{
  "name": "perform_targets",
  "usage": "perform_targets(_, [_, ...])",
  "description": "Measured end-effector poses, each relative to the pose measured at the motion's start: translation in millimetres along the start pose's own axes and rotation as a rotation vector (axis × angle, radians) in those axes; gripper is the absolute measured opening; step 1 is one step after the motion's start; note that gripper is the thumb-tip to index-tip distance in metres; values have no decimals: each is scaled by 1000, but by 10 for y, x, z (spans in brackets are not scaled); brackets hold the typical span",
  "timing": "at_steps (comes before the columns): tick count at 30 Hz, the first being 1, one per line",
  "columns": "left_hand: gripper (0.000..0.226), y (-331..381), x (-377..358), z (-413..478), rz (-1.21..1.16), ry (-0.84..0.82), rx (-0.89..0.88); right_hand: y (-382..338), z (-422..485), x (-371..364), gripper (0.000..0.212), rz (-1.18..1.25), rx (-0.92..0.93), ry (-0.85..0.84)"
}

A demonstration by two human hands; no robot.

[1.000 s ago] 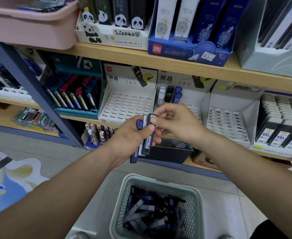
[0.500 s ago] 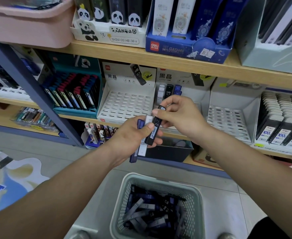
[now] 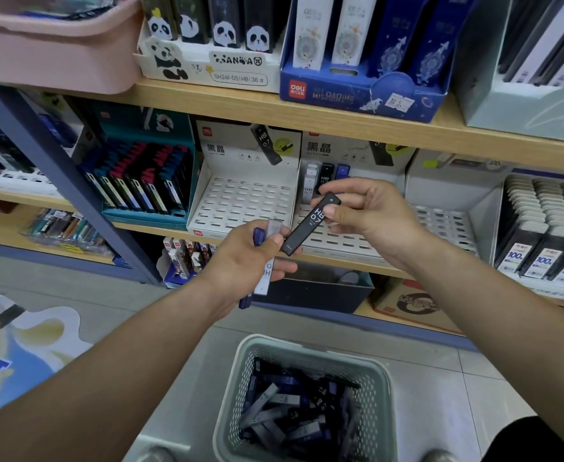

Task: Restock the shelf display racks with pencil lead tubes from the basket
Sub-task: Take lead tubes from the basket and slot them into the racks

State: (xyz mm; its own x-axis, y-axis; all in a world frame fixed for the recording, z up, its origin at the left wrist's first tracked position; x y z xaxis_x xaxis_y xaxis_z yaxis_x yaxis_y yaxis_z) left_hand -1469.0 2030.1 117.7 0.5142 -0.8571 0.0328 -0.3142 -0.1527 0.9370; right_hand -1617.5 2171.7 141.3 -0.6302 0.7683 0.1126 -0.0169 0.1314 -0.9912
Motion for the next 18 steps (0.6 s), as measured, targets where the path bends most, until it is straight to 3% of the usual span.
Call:
perform_targets(4, [18, 4, 73, -21, 69, -20, 8, 21, 102, 85, 29, -154, 111, 159])
perform_targets(9, [18, 18, 108, -57, -15, -43, 53, 84, 385, 163, 21, -502, 307, 398])
perform_targets(18, [17, 19, 177, -36, -94, -39, 64, 221, 607, 95, 19, -697, 363, 423])
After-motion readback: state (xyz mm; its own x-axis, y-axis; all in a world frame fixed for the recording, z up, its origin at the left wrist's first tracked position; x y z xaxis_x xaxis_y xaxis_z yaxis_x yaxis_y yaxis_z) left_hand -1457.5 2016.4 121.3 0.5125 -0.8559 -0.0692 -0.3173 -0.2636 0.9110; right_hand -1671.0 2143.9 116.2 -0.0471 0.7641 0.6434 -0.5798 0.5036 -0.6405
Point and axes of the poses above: each hand's wrist, its own z-axis towards the middle knuckle, its own x-axis out of the back of the hand, y = z × x, the point moved 1 cm from there along z, towards the middle knuckle, and after that the axes turned 6 degrees about y, right-handed, at the moved point
